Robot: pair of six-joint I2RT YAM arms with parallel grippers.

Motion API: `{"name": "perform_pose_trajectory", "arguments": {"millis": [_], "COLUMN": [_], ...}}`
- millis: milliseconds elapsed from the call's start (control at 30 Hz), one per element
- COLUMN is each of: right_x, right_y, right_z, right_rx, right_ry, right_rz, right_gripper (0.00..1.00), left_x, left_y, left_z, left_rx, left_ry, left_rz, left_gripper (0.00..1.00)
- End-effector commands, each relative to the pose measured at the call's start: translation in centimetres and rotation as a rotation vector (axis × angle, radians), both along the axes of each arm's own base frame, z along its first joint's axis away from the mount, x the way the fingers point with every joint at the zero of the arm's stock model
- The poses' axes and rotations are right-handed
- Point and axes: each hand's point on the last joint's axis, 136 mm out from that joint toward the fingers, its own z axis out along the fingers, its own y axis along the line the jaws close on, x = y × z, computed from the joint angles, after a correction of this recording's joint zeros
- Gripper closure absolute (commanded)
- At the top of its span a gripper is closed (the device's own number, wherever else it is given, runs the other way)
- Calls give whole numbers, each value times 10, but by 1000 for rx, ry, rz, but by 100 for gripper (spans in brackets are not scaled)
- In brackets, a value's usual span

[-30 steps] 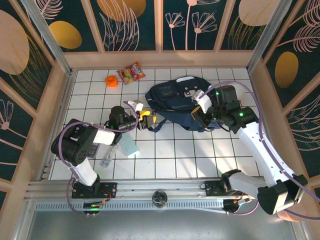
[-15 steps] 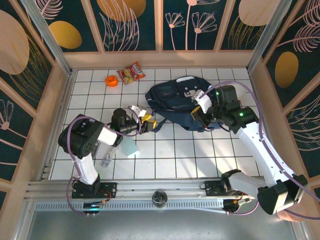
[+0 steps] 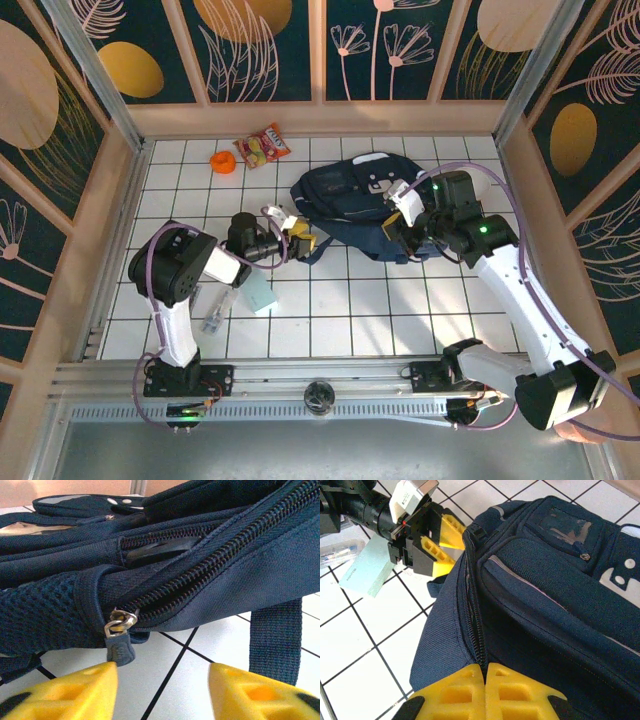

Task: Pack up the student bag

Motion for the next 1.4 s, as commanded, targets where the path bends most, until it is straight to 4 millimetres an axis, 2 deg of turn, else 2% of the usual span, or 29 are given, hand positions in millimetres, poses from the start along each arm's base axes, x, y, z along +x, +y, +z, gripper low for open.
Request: {"name": "perform_pose_trajectory", "arguments": {"millis": [0,100,200,333,567,667,800,1067,1200,1233,1300,1367], "right_x": [4,3,1,0,2,3,6,7,7,6,6,5], "right_y": [6,6,6,6,6,5,5,5,4,4,4,4], "right_z": [45,45,45,44,40,39,38,32,31,31,33,34], "right_rx": [95,98,102,108,114,111,112,109,110,111,111,112], "right_ry": [-140,-138,-135,-133,-131,-134,-136,-122,-121,-120,-123,-122], "right_rz": [17,17,17,16,6,-1,-9,-20,-25,-24,-26,-24], "right_gripper": [100,100,100,100,100,100,100,100,100,100,100,100], "left_x": [11,16,17,15,-13,-21,-21,-11,-9,-8,-4,0], "left_y": [-1,5,7,0,-16,-16,-13,-8,-8,-7,-6,-3], "left_z": [12,11,8,7,22,25,24,24,25,24,21,16], "left_rx": [-29,-19,-13,-29,-71,-62,-54,-64,-70,-69,-62,-52], "left_ry": [-51,-61,-59,-68,-121,-130,-124,-89,-75,-69,-57,-41], "left_rz": [43,97,113,61,-129,-148,-127,-52,-44,-34,-5,25], "left_gripper": [43,40,32,34,53,65,83,100,100,94,76,67]}}
